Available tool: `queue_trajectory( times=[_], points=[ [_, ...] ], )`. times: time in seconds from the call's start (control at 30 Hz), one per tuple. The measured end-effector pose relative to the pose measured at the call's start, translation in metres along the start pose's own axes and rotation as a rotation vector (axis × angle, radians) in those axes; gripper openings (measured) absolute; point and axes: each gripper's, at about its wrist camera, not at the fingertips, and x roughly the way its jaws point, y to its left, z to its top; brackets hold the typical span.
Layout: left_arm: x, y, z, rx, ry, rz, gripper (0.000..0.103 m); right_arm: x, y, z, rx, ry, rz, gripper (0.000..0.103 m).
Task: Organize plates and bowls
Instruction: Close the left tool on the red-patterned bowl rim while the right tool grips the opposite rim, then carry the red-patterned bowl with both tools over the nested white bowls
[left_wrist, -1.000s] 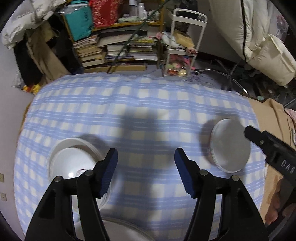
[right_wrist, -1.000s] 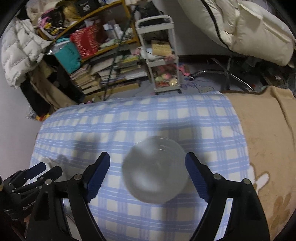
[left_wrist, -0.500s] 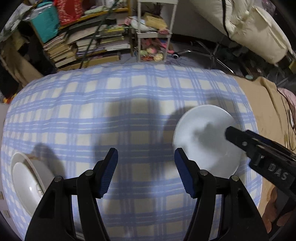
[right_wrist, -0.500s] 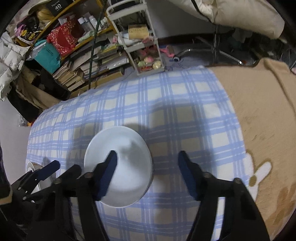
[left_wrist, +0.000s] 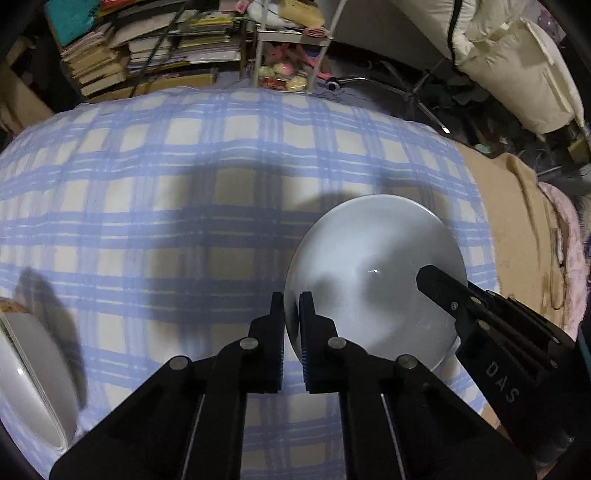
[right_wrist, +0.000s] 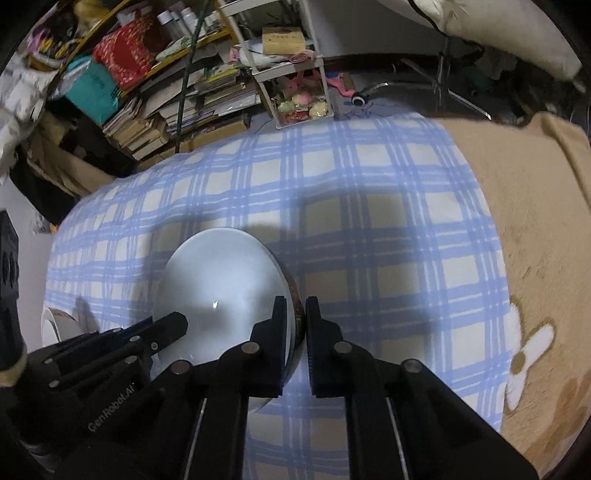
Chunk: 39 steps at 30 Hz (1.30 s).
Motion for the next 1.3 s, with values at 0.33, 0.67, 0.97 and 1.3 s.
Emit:
queue_trajectory(
  times=[0.33,0.67,0.97,1.3],
  points=[
    [-0.058,0.045,-0.002,-0.014,-0.095,0.143,0.009,-0.004,0.059,-0.001,-0.086,-0.011,0.153,0.011],
    [-0.114,0.119,-0.032,-0.116,-0.153,0.227,0.009,-0.022,0.142,-0.016,-0.21,-0.07,0.284,0.011],
    [-0.136,0.173,-0.063,-0.202,-0.17,0.28,0.009,-0.016,0.204,-0.046,-0.314,-0.07,0.315,0.011],
    [-0.128,0.211,-0.092,-0.262,-0.148,0.288,0.009,-0.006,0.243,-0.061,-0.408,-0.081,0.336,0.011]
  ],
)
